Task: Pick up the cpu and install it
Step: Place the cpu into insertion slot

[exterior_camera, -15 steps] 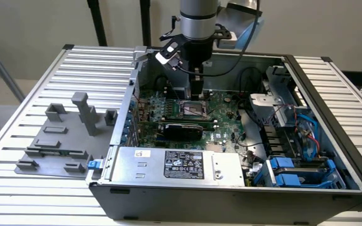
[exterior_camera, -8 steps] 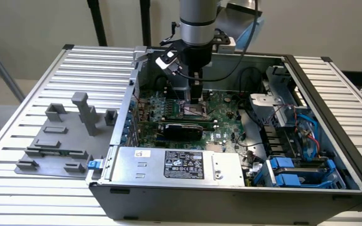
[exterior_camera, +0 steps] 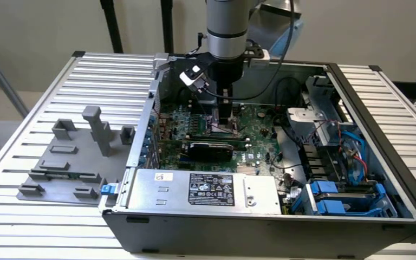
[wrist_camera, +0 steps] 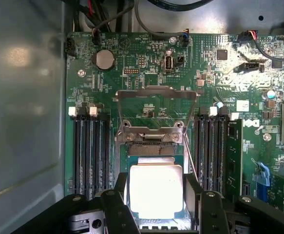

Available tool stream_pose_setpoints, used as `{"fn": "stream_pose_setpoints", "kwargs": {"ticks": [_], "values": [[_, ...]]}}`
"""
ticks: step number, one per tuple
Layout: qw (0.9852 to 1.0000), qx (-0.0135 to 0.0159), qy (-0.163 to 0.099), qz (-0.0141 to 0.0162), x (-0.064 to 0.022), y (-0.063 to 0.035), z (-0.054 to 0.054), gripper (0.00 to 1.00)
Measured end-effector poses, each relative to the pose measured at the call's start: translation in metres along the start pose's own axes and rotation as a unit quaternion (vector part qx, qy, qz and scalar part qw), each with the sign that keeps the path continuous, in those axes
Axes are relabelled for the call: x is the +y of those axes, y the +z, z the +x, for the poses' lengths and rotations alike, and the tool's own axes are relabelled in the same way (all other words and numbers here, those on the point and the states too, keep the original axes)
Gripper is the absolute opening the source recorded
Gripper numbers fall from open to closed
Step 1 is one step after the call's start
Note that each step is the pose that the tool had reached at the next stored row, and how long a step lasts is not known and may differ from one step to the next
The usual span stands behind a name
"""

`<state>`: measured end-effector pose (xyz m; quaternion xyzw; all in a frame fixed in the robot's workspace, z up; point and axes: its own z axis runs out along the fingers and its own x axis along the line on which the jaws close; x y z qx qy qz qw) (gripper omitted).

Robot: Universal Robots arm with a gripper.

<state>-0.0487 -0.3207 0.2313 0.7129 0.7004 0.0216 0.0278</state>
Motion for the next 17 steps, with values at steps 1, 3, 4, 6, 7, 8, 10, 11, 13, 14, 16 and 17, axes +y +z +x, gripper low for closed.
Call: {"fn": "stream_pose_setpoints", "kwargs": {"ticks": [1, 3, 4, 6, 7, 8, 10, 11, 13, 14, 16, 17], "values": [[1.0000, 0.0000, 0.000, -0.0006, 0.0000, 0.0018, 0.000, 0.55], [1.0000, 0.0000, 0.000, -0.0021, -0.0002, 0.0053, 0.000, 0.55], [1.0000, 0.0000, 0.000, -0.0029, -0.0003, 0.0069, 0.000, 0.55], [1.0000, 0.0000, 0.000, -0.0045, -0.0006, 0.0105, 0.000, 0.55], [1.0000, 0.0000, 0.000, -0.0050, -0.0007, 0.0123, 0.000, 0.55], [1.0000, 0.0000, 0.000, -0.0052, -0.0008, 0.0140, 0.000, 0.55], [1.0000, 0.0000, 0.000, -0.0054, -0.0010, 0.0172, 0.000, 0.55], [1.0000, -0.0001, 0.000, -0.0054, -0.0011, 0.0182, 0.000, 0.55], [1.0000, -0.0004, 0.000, -0.0053, -0.0012, 0.0194, 0.000, 0.55], [1.0000, -0.0004, 0.000, -0.0053, -0.0013, 0.0196, 0.000, 0.55], [1.0000, -0.0005, 0.000, -0.0052, -0.0013, 0.0197, 0.000, 0.55], [1.0000, -0.0005, 0.000, -0.0053, -0.0012, 0.0198, 0.000, 0.55]]}}
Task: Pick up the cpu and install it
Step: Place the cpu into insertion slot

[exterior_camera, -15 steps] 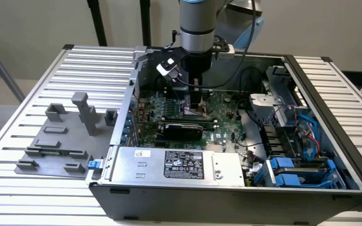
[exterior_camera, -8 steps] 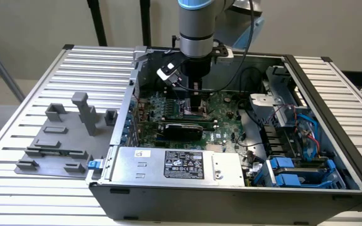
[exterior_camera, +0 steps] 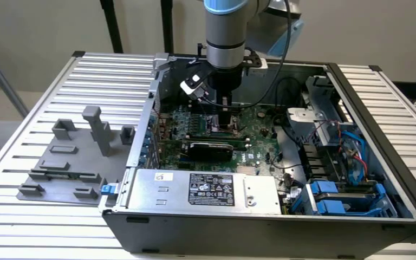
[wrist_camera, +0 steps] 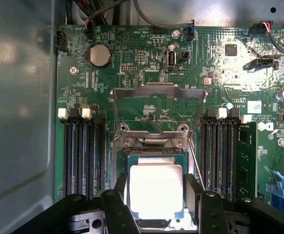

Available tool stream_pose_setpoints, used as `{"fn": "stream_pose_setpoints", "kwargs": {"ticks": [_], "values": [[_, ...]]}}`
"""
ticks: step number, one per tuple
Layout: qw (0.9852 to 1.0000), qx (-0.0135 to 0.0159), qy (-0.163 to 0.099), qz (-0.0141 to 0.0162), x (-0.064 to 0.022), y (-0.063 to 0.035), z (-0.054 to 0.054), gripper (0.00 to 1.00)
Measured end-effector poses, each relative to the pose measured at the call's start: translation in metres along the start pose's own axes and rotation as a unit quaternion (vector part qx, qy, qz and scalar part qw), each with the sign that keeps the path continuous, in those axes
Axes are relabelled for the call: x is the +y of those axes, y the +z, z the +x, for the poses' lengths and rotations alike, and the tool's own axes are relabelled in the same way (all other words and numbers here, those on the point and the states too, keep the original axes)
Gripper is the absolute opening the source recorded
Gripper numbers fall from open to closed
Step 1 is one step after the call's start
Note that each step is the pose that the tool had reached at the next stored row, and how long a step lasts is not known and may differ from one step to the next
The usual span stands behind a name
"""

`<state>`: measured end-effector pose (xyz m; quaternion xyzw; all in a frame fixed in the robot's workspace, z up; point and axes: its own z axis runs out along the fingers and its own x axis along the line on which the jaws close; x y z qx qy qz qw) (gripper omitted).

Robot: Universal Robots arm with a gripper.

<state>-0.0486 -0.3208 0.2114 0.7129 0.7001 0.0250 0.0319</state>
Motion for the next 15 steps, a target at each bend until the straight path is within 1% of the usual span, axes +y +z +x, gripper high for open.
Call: {"fn": "stream_pose_setpoints", "kwargs": {"ticks": [3, 9, 15], "values": [[1.0000, 0.0001, 0.000, -0.0001, -0.0002, 0.0018, 0.0001, 0.55], [1.0000, -0.0016, 0.001, -0.0001, -0.0007, 0.0065, 0.0000, 0.55], [1.0000, -0.0033, 0.009, 0.0000, -0.0010, 0.0095, 0.0001, 0.55]]}}
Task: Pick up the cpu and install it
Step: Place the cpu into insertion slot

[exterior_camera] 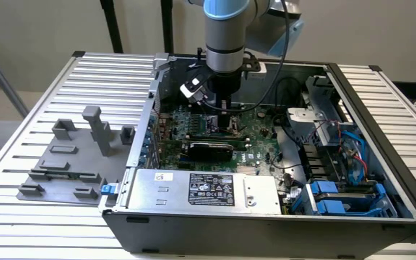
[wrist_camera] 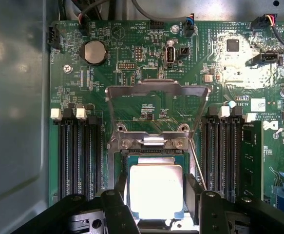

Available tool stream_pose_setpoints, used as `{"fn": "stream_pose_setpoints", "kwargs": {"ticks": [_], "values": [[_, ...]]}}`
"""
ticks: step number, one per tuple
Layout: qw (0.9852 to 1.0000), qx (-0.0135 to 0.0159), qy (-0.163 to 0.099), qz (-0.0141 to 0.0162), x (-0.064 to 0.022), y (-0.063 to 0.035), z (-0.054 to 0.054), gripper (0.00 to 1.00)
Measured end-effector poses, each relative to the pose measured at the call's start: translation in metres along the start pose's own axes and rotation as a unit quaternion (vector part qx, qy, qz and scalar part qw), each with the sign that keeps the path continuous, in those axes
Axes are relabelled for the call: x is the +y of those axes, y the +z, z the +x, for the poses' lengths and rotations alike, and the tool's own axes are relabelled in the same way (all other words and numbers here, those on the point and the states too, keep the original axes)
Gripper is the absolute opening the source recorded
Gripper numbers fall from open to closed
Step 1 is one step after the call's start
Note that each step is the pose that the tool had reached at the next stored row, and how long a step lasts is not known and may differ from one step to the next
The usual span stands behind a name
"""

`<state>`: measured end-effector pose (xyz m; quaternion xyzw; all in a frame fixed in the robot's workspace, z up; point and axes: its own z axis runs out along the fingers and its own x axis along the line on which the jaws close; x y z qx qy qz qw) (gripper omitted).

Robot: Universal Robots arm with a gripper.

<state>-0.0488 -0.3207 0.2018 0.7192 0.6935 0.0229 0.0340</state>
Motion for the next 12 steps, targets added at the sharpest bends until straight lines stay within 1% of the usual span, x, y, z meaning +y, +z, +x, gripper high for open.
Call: {"fn": "stream_pose_setpoints", "kwargs": {"ticks": [12], "values": [[1.0000, -0.0012, 0.003, 0.0000, -0.0002, 0.0023, 0.0016, 0.55]]}}
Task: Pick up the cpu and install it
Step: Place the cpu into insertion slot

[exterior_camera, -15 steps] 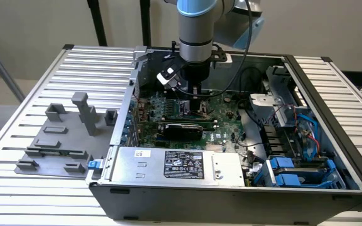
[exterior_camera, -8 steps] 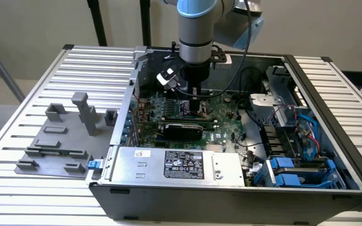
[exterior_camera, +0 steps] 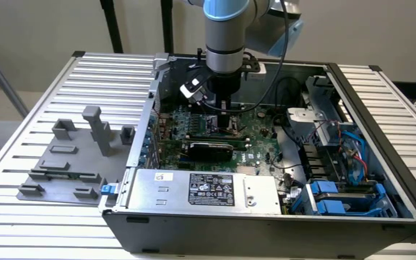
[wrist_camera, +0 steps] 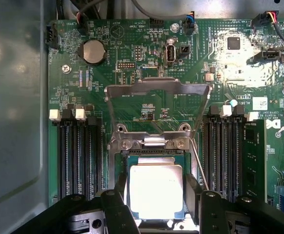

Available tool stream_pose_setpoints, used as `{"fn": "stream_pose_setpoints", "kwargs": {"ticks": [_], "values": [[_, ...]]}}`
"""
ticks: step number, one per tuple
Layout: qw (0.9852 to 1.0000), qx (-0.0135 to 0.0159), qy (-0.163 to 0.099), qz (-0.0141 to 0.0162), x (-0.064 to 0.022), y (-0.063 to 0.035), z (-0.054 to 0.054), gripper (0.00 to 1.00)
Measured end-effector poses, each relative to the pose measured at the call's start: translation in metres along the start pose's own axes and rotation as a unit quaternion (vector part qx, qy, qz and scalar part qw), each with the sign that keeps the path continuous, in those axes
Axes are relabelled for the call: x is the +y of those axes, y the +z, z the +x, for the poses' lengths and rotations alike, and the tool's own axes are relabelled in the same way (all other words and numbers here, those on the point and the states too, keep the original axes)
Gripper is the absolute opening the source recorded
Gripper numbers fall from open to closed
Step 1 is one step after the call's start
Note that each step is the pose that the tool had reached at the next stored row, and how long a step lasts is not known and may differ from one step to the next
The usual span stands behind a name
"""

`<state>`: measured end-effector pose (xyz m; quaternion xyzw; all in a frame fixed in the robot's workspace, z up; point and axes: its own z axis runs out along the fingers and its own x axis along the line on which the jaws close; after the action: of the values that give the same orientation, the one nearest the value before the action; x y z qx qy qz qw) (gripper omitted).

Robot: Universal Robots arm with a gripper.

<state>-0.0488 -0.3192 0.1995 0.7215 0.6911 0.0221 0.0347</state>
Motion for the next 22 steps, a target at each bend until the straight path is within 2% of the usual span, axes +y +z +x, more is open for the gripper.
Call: {"fn": "stream_pose_setpoints", "kwargs": {"ticks": [8, 15, 22], "values": [[1.0000, -0.0010, 0.007, 0.0002, -0.0002, 0.0011, 0.0015, 0.55], [0.9999, -0.0029, 0.011, 0.0002, -0.0003, 0.0021, 0.0017, 0.55], [0.9999, -0.0031, 0.011, 0.0002, -0.0004, 0.0026, 0.0029, 0.55]]}}
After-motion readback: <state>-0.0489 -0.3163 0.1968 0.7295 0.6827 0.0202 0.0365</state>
